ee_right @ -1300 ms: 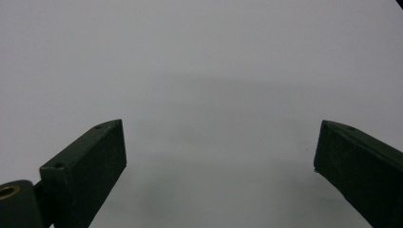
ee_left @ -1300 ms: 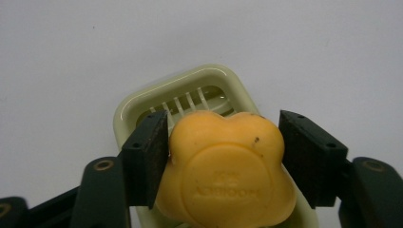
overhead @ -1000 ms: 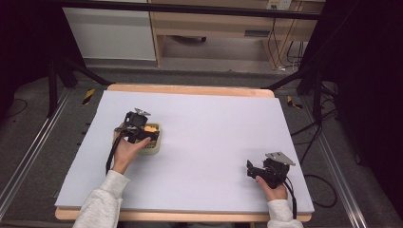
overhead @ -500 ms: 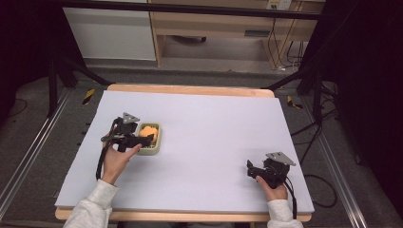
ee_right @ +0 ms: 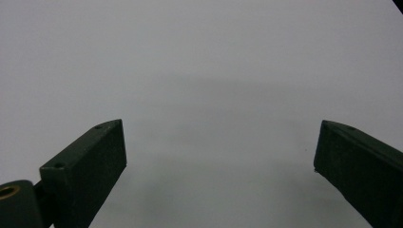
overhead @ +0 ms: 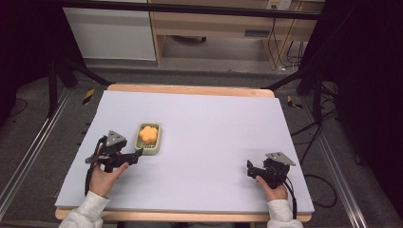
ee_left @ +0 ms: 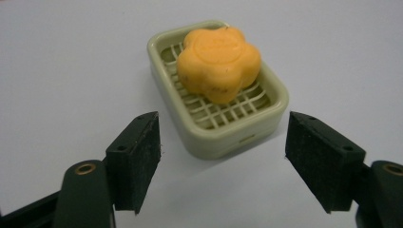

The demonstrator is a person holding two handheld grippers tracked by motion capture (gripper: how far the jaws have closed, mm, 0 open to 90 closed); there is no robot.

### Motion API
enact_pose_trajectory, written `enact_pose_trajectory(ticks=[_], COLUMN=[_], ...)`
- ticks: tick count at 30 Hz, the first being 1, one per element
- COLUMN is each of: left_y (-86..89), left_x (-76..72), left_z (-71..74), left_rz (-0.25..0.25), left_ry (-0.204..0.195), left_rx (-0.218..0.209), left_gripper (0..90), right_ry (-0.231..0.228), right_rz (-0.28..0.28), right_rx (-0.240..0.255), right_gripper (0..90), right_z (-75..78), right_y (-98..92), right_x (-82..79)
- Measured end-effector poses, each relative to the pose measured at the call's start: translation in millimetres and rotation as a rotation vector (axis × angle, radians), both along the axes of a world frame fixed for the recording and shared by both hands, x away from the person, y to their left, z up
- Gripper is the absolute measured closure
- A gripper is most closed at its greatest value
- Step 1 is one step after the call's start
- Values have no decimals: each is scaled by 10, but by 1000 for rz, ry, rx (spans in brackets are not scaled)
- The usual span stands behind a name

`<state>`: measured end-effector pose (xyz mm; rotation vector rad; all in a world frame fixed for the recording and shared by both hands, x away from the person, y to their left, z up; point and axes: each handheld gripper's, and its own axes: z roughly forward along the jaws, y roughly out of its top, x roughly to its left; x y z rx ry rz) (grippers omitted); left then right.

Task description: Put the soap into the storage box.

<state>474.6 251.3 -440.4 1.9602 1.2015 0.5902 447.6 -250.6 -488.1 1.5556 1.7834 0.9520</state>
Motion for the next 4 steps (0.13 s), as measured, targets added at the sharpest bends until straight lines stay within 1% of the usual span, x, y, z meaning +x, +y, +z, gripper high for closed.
enact_pose_trajectory(ticks=[1,2,3,4], left_y=[31,31,73,113], left_x=[-11,-11,-24,-35], left_z=[-35,-35,-79,-114], left_rz=[6,6,22,28], left_ry=[2,2,7,15], left_rx=[7,7,5,-7], left_gripper=[279,279,279,283], right_ry=[0,0,-3,-5], right_rz=[0,0,0,-1], right_rx=[0,0,-2,-3], right_gripper=[40,40,40,40], right_z=[0,0,0,1], right_y=[0,0,-1,-1], right_x=[0,0,-1,-3])
